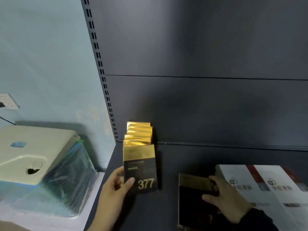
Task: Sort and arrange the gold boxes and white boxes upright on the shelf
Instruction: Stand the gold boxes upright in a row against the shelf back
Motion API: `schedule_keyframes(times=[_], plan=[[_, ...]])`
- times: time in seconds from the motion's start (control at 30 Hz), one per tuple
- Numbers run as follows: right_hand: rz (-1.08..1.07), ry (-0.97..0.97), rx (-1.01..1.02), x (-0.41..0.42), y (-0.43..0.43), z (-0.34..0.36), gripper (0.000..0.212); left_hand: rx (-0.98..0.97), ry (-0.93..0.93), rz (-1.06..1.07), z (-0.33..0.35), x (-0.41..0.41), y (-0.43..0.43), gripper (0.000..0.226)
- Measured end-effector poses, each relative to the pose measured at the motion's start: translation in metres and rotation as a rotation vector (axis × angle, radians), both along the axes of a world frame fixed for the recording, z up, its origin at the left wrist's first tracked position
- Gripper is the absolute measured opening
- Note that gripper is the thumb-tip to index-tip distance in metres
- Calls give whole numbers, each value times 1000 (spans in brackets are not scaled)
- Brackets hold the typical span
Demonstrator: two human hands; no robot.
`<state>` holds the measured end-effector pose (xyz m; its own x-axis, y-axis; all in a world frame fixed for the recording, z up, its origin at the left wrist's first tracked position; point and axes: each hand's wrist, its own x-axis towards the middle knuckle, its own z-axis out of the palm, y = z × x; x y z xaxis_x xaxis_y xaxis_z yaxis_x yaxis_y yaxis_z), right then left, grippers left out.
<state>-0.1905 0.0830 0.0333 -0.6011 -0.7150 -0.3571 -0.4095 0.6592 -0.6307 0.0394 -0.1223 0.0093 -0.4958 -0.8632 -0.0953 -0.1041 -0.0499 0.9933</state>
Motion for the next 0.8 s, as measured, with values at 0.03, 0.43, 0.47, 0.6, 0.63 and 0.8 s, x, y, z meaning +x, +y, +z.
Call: schedule_keyframes(times=[0.03,0.43,0.47,0.6,0.63,0.8], plan=[[4,8,10,-1,-1,-3,69,-28,-52,37,-5,2,-4,28],[112,159,63,3,-7,0,25,-315,-136,119,2,-5,25,32],[120,177,64,6,-8,0,24,-210,-116,-38,5,-9,32,25],[118,156,57,16,-15,5,21,164,-253,-579,4,-31,63,28],[114,125,59,18,-17,6,20,199,-284,-641,2,-35,70,34],[34,1,-127,25,-23,5,20,220,-142,-480,0,-29,68,38]])
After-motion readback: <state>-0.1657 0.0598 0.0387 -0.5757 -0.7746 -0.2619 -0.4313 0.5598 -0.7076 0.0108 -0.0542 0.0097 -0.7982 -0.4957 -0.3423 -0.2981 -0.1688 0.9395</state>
